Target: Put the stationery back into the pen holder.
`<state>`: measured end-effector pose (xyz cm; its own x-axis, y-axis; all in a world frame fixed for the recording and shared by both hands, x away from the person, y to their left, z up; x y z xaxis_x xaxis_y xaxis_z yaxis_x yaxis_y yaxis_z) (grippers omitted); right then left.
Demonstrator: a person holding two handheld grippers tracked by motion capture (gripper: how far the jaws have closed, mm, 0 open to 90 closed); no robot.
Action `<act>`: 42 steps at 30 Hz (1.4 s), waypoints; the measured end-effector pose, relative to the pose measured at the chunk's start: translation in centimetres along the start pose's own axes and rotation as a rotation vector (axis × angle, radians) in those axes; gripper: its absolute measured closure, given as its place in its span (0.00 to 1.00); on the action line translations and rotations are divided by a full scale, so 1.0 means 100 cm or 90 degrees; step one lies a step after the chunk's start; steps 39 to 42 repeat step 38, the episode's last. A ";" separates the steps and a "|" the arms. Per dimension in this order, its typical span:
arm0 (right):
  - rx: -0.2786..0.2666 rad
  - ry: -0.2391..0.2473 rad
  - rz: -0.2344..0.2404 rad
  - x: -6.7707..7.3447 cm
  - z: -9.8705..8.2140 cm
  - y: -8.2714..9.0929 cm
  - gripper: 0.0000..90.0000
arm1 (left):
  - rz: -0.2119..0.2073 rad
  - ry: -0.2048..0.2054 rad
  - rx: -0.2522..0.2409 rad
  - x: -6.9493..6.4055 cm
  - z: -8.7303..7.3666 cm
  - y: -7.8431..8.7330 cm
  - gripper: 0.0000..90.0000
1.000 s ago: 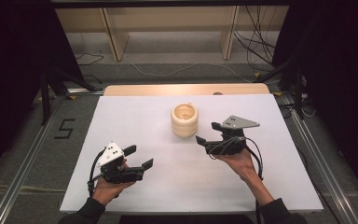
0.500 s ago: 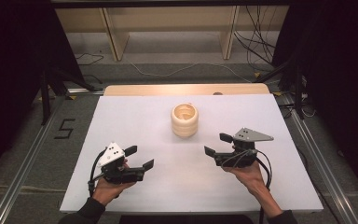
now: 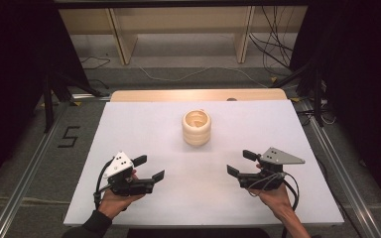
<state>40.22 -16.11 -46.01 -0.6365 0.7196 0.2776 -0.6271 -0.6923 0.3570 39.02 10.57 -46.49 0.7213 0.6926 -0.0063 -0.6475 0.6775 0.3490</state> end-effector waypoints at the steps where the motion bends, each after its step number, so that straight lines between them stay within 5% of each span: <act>1: 0.001 -0.001 -0.001 -0.001 -0.002 0.001 0.21 | -0.001 0.001 0.000 0.000 0.000 0.000 0.17; 23: 0.010 -0.025 -0.010 -0.004 -0.027 0.017 0.20 | -0.015 -0.005 0.009 -0.013 -0.006 0.004 0.17; 42: 0.009 -0.024 -0.017 -0.009 -0.028 0.016 0.20 | -0.012 -0.008 0.009 -0.012 -0.005 0.002 0.17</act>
Point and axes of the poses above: each handheld gripper's, and its own axes: y roughly backward along the jaws, z roughly out of its top, x roughly to its left, the point moved 10 cm from there along -y, roughly forward along the jaws, and after that the axes turned 9 degrees about -y, right-handed, at the moved point
